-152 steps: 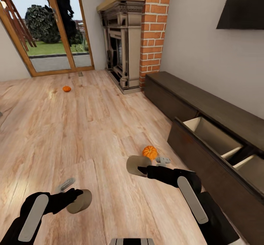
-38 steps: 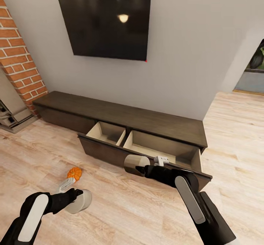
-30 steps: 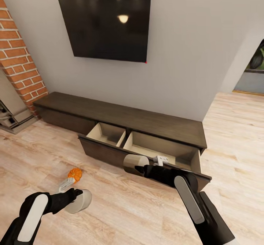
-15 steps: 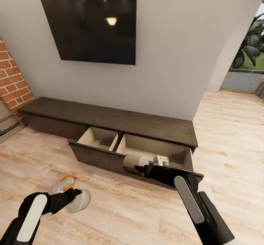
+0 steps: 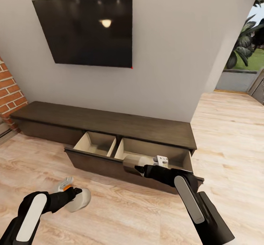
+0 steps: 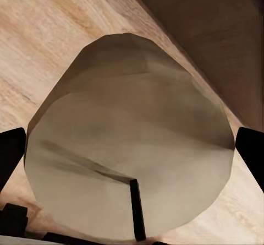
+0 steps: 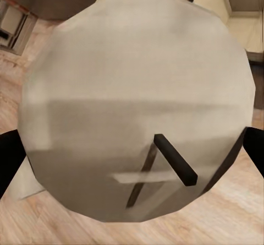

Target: Place each of the two pumpkins and all three candles from the living room inside a cabinet in the living room (use any cabinet), then make sure every cabinet is closed, and position the cauldron so it is next to a table in the living room.

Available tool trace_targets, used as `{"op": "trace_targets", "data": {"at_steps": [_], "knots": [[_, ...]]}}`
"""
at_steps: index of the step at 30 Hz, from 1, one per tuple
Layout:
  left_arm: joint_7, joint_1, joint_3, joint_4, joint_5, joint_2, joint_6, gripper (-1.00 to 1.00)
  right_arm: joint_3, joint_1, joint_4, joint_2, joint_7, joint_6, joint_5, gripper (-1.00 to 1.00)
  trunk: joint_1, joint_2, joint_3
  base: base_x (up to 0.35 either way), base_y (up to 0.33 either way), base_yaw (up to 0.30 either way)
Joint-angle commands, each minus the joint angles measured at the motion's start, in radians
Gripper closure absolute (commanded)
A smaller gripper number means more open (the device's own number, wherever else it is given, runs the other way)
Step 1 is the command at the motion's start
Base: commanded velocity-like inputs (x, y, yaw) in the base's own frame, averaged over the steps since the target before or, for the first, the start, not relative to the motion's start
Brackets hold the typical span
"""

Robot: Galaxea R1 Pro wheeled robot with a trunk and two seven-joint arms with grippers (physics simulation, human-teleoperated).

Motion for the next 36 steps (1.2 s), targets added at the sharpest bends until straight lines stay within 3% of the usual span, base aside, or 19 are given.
{"op": "trace_targets", "data": {"at_steps": [1, 13, 26, 32, 36], "knots": [[0.0, 0.0, 0.0, -0.001, 0.001, 0.0, 0.002, 1.0, 0.0, 0.0, 0.0, 0.0, 0.0, 0.0, 0.001, 1.0, -0.004, 0.007, 0.004, 0.002, 0.001, -0.167], [0.001, 0.0, 0.0, -0.002, 0.001, 0.0, 0.005, 1.0, 0.0, 0.0, 0.001, 0.0, 0.0, 0.0, 0.0, 1.0, -0.05, 0.091, 0.055, 0.0, 0.0, -0.193], [0.001, 0.0, -0.005, -0.002, 0.001, -0.002, 0.031, 1.0, 0.002, 0.0, 0.001, 0.0, -0.002, 0.001, 0.0, 1.0, -0.1, 0.182, 0.097, 0.0, 0.0, -0.016], [0.002, 0.0, -0.006, -0.002, 0.0, -0.001, 0.04, 1.0, 0.002, 0.0, 0.001, 0.026, -0.002, 0.001, 0.001, 1.0, -0.123, 0.224, 0.116, 0.0, 0.0, 0.0], [0.002, 0.0, -0.006, -0.002, 0.001, -0.002, 0.041, 1.0, -0.001, 0.0, 0.003, 0.031, 0.0, 0.001, 0.001, 1.0, -0.123, 0.224, 0.117, 0.0, 0.0, -0.091]]}}
